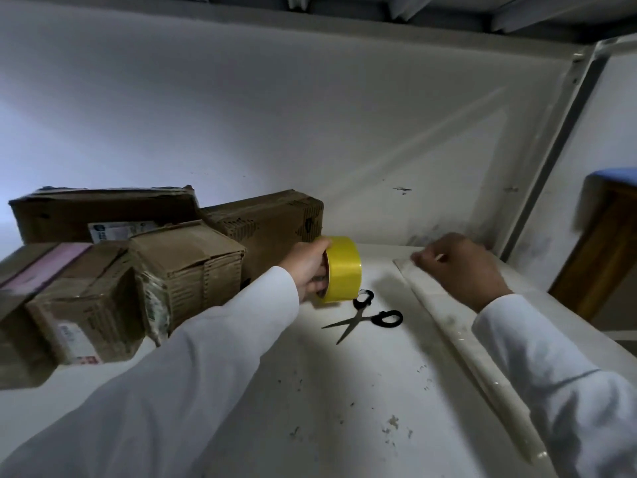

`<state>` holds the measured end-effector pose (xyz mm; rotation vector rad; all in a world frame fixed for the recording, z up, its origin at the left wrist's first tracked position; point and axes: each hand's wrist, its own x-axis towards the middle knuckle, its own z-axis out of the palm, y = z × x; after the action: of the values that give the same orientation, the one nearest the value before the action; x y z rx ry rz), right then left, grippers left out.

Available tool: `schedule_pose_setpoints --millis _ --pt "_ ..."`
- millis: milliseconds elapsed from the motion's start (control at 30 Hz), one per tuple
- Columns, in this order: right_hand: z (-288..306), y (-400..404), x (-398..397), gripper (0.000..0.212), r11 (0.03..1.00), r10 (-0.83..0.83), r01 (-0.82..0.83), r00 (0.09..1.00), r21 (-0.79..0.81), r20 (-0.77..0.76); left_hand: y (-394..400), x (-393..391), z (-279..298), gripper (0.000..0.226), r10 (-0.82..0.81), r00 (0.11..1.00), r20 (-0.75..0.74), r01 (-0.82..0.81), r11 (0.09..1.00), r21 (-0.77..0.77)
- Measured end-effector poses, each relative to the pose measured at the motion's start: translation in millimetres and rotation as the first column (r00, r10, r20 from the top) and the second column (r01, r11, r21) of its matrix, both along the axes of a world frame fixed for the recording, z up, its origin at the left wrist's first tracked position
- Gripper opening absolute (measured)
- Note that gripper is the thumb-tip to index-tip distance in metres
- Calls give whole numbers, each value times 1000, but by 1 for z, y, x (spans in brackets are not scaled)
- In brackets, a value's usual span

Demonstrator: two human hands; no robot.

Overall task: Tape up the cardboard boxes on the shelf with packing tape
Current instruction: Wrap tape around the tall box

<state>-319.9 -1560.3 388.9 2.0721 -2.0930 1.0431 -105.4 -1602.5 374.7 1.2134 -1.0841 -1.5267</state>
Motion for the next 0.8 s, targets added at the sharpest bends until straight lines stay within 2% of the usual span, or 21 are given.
schedule_pose_setpoints --millis 33,100,167,200,333,400,567,600,633,667,700,733,800 --pt "-2 2 10 8 988 155 -154 986 -21 55 2 0 2 19 1 1000 -9 -1 1000 17" --pt "-15 6 29 33 924 381 -381 924 -19 4 8 0 4 15 -6 1000 -27 8 998 66" --pt "-28 6 42 55 875 483 -484 874 -15 -51 15 3 6 15 -32 999 -42 37 992 124" --pt "-30 7 47 54 867 492 -496 868 -51 -66 18 5 7 16 -43 998 -42 49 988 148" --pt "-31 14 62 30 824 506 -508 859 -250 -80 34 19 12 24 -53 997 -56 65 971 229" --pt "-27 19 71 20 819 505 -512 857 -258 -96 41 22 14 26 -49 998 -48 59 967 248" --pt "-18 33 88 12 856 449 -474 879 -206 -160 58 36 18 31 -80 996 -36 87 954 286" --pt "-17 36 90 10 866 437 -466 882 -182 -178 63 38 18 38 -108 991 75 87 965 248" --pt "-18 38 90 9 876 427 -457 883 -153 -194 66 40 16 48 -125 952 278 81 983 166" --pt "-18 39 91 9 886 417 -447 884 -123 -212 69 43 12 56 -83 850 520 76 997 34" --pt "-18 41 91 10 895 405 -435 884 -96 -232 73 45 9 62 36 719 694 100 983 -154" --pt "-17 42 92 13 902 399 -427 883 -69 -246 79 46 8 63 140 652 745 171 931 -324" --pt "-14 46 99 27 903 411 -429 880 -27 -239 90 49 6 54 98 702 706 343 822 -455"
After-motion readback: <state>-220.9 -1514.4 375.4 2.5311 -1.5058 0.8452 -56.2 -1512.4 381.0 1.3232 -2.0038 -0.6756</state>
